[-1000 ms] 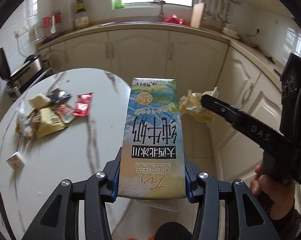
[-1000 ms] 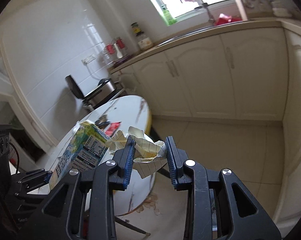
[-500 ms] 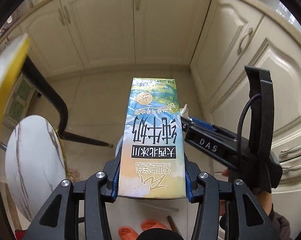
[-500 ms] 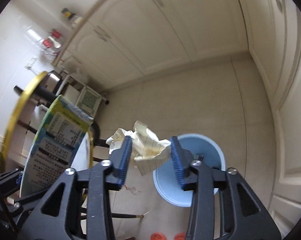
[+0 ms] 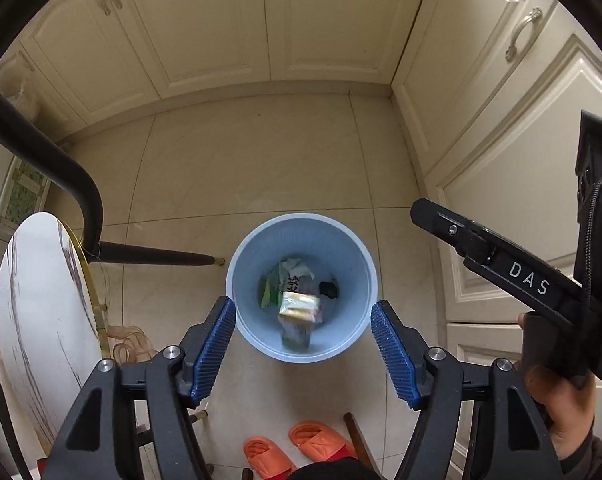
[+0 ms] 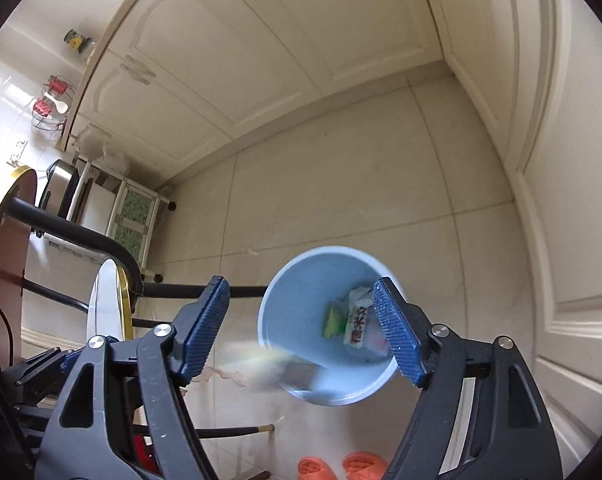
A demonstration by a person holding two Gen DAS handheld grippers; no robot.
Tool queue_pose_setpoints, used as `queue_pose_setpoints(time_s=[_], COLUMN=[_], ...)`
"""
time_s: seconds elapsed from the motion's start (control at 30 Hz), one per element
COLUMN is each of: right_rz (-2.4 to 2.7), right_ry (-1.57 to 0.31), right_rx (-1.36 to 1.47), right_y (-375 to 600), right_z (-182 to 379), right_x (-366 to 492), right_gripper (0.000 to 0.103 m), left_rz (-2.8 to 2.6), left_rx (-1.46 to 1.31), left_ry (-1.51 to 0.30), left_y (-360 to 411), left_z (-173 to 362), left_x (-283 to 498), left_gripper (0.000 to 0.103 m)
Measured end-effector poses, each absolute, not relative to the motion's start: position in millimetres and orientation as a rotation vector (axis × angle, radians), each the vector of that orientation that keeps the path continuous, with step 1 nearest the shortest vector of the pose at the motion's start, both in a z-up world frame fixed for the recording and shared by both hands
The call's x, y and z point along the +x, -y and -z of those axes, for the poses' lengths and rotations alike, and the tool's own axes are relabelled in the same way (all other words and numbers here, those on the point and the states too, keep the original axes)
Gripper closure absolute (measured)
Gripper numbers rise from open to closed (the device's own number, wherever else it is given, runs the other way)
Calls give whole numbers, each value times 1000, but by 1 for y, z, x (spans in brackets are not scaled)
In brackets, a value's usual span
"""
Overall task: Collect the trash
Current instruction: 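Carry the carton and paper to the blue bin and open both tools, then move both open tools back toward the remaining trash on the table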
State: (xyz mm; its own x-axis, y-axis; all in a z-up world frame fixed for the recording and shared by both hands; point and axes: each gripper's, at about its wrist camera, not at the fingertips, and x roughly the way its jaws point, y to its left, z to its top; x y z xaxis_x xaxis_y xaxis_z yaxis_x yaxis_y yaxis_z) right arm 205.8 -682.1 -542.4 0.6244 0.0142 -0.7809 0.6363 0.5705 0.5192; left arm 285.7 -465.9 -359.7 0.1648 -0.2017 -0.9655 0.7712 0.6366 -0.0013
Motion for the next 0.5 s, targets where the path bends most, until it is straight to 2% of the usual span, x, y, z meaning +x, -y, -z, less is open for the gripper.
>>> queue_pose_setpoints(time_s=[0.2, 0.3, 0.5], right_rz=[404, 382, 330], right_ry=[-763, -721, -602], right_rx=[872, 838, 721], right_y=[672, 656, 614], right_z=[498, 465, 381], right_x=[191, 186, 172], right_gripper=[28, 20, 12], left_rz=[765, 785, 795], left_rx=[531, 495, 399], left_ry=[-1102, -998, -785], left_y=[440, 418, 353], left_z=[308, 266, 183], left_x=[248, 224, 179], left_gripper=[37, 35, 21])
